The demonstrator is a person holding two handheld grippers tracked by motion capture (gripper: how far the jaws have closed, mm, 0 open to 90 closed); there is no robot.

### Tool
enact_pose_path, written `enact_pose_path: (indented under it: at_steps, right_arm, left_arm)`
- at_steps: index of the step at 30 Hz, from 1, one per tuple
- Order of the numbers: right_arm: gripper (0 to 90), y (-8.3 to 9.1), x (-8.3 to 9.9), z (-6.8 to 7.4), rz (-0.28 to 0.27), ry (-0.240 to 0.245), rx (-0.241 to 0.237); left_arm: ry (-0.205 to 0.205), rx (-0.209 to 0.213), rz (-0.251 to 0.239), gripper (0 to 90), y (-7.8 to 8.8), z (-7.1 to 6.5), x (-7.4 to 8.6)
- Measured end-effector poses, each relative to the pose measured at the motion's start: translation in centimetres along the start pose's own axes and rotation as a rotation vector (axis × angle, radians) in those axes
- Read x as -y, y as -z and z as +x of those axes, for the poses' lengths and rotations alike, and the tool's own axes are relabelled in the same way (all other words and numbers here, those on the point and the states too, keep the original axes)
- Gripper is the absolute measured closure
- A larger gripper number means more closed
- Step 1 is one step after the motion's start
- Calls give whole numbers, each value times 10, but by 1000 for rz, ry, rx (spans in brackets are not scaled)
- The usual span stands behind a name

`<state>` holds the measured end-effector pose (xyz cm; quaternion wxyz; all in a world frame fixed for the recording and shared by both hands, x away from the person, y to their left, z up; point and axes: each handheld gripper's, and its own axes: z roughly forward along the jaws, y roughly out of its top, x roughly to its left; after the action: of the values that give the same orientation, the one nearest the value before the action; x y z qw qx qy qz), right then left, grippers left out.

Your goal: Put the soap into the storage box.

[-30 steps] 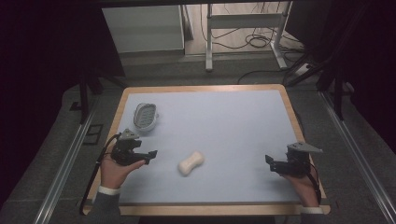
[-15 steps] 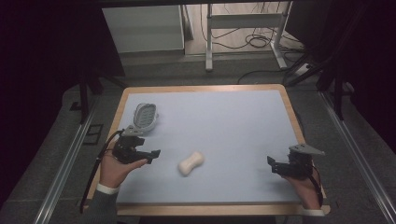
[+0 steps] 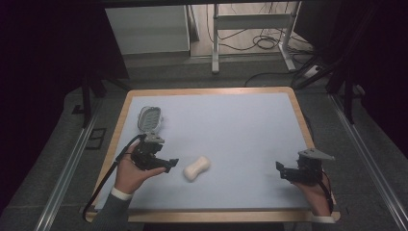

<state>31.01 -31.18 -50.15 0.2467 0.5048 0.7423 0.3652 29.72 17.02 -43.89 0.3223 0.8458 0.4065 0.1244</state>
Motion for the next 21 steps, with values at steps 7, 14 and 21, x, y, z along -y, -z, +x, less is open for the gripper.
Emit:
enact_pose_path:
  at_steps: [7, 14, 21]
  right_arm:
    - [44, -1, -2, 0, 0, 2, -3]
    - [44, -4, -3, 1, 5, 7, -6]
    - [45, -5, -4, 1, 4, 12, -6]
  left_arm:
    - [-26, 22, 34, 202, -15, -11, -5]
    - [-48, 40, 59, 202, -28, -24, -9]
    - [-58, 56, 93, 203, -46, -32, -18]
